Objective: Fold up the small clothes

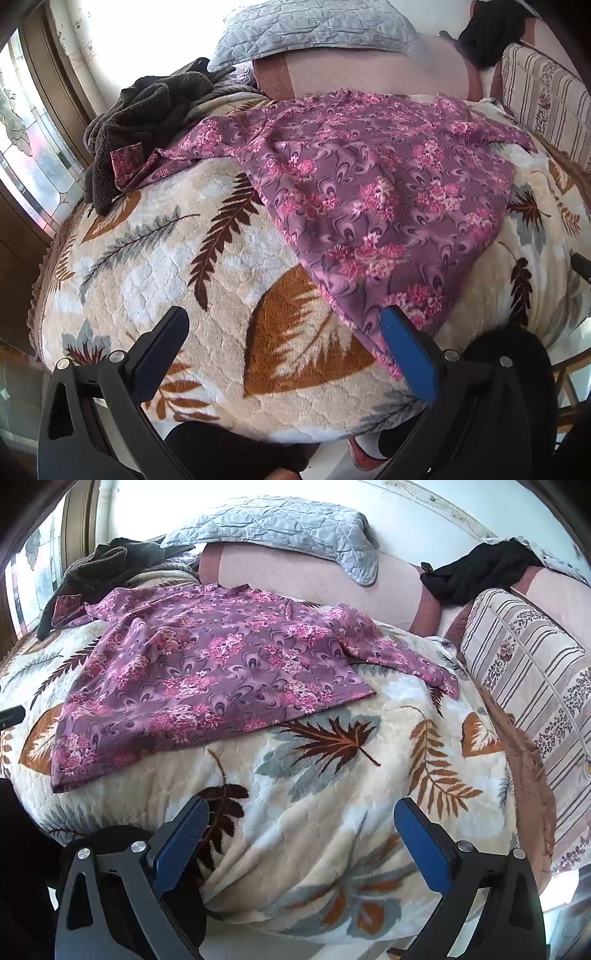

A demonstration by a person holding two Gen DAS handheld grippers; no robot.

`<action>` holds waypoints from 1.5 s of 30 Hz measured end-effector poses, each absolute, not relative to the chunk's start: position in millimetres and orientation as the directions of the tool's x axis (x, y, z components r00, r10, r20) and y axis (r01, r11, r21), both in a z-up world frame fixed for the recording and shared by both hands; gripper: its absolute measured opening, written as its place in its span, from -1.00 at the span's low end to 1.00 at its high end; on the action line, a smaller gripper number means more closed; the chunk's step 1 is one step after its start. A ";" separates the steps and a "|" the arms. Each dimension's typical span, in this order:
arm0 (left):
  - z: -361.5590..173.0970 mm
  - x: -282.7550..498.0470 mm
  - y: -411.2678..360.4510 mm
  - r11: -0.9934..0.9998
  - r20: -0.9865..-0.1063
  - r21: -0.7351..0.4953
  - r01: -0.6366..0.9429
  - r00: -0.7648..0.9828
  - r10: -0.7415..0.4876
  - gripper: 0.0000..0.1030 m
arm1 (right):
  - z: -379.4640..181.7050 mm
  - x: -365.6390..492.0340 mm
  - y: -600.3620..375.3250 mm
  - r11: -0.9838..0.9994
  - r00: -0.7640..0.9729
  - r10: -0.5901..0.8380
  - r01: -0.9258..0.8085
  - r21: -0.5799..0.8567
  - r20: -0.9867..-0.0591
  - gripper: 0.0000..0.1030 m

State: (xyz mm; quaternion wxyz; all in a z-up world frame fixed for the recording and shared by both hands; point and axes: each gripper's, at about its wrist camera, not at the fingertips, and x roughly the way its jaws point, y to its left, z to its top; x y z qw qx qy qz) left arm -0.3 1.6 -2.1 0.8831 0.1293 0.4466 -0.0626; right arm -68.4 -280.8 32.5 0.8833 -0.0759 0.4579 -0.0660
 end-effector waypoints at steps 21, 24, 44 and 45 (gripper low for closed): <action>-9.6 -53.3 -4.5 0.936 -0.802 0.141 0.323 0.592 -0.084 1.00 | 40.2 -96.1 -270.6 0.983 0.602 -0.179 0.082 -0.162 -0.778 0.96; -9.8 -56.2 -7.4 0.933 -0.800 0.133 0.336 0.591 -0.099 1.00 | 39.9 -97.1 -271.3 0.985 0.604 -0.169 0.088 -0.145 -0.779 0.95; -7.3 -56.5 10.2 0.947 -0.798 0.090 0.308 0.591 -0.116 1.00 | 48.1 -101.9 -266.2 0.987 0.623 -0.156 0.061 -0.152 -0.767 0.93; -7.3 -56.7 9.5 0.946 -0.799 0.088 0.311 0.590 -0.120 1.00 | 48.2 -101.9 -266.2 0.986 0.623 -0.158 0.061 -0.153 -0.766 0.93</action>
